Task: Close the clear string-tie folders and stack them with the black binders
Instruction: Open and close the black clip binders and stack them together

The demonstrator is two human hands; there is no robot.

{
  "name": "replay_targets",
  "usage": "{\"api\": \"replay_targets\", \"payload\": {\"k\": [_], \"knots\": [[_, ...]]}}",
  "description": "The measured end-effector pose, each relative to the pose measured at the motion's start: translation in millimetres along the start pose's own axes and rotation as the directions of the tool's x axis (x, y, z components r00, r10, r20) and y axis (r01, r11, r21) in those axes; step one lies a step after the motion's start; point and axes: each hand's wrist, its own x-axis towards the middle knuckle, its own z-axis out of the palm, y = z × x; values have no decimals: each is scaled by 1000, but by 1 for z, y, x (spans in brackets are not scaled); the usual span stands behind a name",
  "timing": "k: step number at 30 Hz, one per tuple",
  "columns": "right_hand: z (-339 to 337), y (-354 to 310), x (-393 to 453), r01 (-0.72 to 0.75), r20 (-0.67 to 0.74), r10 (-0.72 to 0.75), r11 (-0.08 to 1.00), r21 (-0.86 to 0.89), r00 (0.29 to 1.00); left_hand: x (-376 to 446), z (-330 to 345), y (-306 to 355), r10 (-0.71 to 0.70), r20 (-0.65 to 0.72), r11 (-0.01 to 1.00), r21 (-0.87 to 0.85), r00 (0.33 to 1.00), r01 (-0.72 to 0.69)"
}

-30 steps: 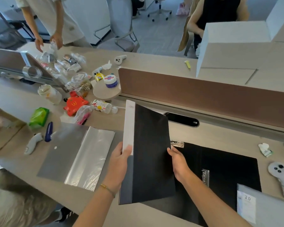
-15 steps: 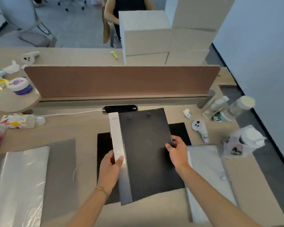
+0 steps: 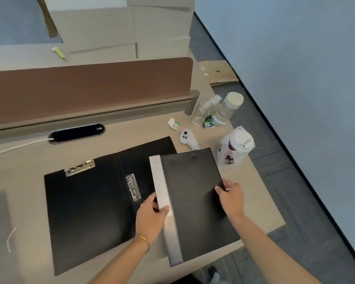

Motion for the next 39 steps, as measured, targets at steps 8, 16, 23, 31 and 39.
{"api": "replay_targets", "payload": {"k": [8, 16, 23, 31, 39], "knots": [[-19, 45, 36, -128, 42, 126, 991, 26, 991, 7, 65, -9, -29, -35, 987, 157, 999, 34], [-11, 70, 62, -86, 172, 97, 994, -72, 980, 16, 84, -16, -107, -108, 967, 219, 988, 128], [24, 37, 49, 425, 151, -398, 821, -382, 905, 13, 55, -16, -126, -175, 967, 197, 977, 160], [135, -56, -2, 643, 502, -506, 753, -142, 702, 20, -60, -57, -102, -405, 959, 202, 909, 197], [224, -86, -42, 439, 581, -254, 875, -202, 773, 19, -179, -136, -271, -576, 927, 60, 772, 370]]}}
